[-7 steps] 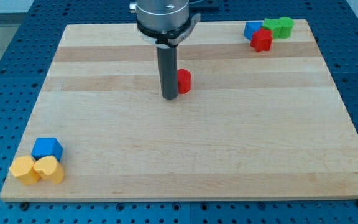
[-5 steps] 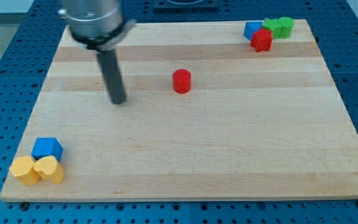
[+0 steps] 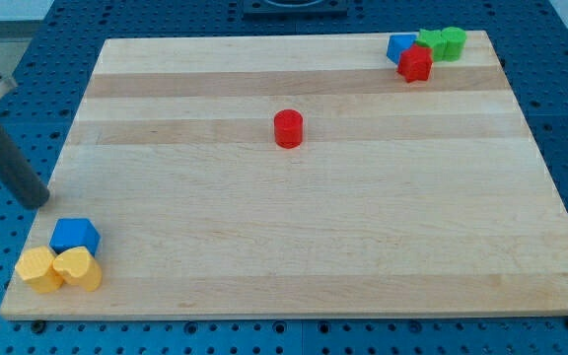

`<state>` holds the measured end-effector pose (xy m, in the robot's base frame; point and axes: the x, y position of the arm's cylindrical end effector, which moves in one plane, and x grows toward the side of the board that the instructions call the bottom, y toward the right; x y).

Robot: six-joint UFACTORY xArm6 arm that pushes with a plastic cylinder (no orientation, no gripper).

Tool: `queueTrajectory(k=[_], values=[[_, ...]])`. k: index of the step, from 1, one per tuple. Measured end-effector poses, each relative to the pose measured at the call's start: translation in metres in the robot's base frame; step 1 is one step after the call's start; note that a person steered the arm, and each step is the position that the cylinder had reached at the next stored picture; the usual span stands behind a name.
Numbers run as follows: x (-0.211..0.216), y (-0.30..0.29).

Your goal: Move the blue cube towards bottom center

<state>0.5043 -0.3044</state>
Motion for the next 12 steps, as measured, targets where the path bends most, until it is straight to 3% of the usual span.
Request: queueTrajectory(k=[2,3,6,9,11,12], values=[[0.042,0.003],[0.042,0.030],[0.023,0.220],[0.042,0.164],[0.071,0.220],[0.046,0.261]])
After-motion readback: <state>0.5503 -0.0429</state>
